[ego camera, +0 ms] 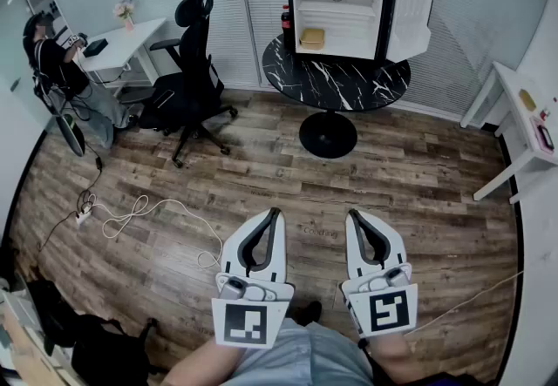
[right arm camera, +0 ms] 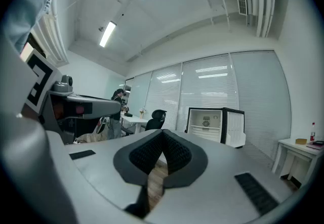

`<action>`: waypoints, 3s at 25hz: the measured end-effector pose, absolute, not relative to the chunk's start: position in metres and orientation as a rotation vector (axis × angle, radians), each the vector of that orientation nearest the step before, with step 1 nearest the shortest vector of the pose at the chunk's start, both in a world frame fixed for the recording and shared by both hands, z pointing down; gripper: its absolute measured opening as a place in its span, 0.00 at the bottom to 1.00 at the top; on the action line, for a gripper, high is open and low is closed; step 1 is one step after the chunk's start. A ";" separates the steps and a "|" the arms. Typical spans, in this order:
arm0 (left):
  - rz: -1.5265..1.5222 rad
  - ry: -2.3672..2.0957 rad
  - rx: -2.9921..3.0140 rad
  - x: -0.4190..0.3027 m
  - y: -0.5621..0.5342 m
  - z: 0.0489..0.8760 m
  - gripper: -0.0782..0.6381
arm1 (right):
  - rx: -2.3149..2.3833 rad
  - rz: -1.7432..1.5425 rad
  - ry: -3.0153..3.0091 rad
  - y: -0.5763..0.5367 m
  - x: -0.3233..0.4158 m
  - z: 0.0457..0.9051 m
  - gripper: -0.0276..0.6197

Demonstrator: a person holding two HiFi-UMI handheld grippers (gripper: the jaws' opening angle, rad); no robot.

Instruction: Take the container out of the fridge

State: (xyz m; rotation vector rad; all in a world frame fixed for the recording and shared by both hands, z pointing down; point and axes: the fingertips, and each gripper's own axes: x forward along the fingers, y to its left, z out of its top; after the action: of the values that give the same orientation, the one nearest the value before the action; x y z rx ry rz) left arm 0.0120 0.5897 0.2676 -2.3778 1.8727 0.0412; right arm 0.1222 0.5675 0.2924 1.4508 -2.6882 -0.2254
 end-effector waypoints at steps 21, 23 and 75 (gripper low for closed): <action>-0.041 1.976 -2.385 0.004 0.577 0.300 0.13 | 1.425 -0.090 -2.644 0.541 0.138 0.331 0.06; -0.050 1.970 -2.397 0.002 0.559 0.306 0.13 | 1.439 -0.077 -2.624 0.524 0.139 0.337 0.06; -0.069 1.751 -2.538 -0.016 0.027 0.299 0.13 | 1.630 -0.043 -2.537 0.013 0.122 0.321 0.06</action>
State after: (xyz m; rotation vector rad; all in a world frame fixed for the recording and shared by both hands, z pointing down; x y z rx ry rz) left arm -0.0156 0.0275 0.2988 -2.5379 1.7511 -0.0695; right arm 0.1215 0.0130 0.3208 1.6300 -2.5375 -0.0426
